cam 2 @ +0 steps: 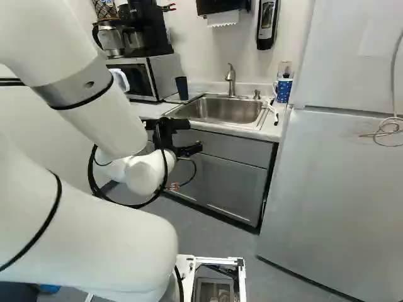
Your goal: Rinse the cup and place it in the tray
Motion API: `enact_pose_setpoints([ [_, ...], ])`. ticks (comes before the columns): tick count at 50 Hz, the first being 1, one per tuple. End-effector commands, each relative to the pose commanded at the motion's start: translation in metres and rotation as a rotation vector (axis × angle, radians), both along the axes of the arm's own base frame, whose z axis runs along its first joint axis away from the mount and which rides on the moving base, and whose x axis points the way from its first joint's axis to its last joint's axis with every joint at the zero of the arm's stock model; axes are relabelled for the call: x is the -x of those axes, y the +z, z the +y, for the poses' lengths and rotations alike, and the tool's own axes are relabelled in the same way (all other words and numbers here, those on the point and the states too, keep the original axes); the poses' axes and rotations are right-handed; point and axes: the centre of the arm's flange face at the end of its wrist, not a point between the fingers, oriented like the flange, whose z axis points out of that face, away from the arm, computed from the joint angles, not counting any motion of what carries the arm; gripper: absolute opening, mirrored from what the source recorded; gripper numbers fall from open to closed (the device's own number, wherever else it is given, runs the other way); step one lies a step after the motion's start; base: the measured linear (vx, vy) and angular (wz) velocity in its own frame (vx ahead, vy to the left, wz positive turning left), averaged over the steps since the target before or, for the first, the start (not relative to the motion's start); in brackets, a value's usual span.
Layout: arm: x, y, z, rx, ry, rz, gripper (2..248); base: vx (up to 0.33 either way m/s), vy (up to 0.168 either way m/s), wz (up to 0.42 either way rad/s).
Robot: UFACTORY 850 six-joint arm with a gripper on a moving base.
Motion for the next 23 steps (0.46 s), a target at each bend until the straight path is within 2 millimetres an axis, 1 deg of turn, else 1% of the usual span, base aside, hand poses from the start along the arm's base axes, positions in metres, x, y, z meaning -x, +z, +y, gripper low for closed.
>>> enact_pose_setpoints([
  [23, 0.0008, -0.0006, 0.0001, 0.0, 0.001, -0.001, 247, 0.0, 0.0, 0.0],
])
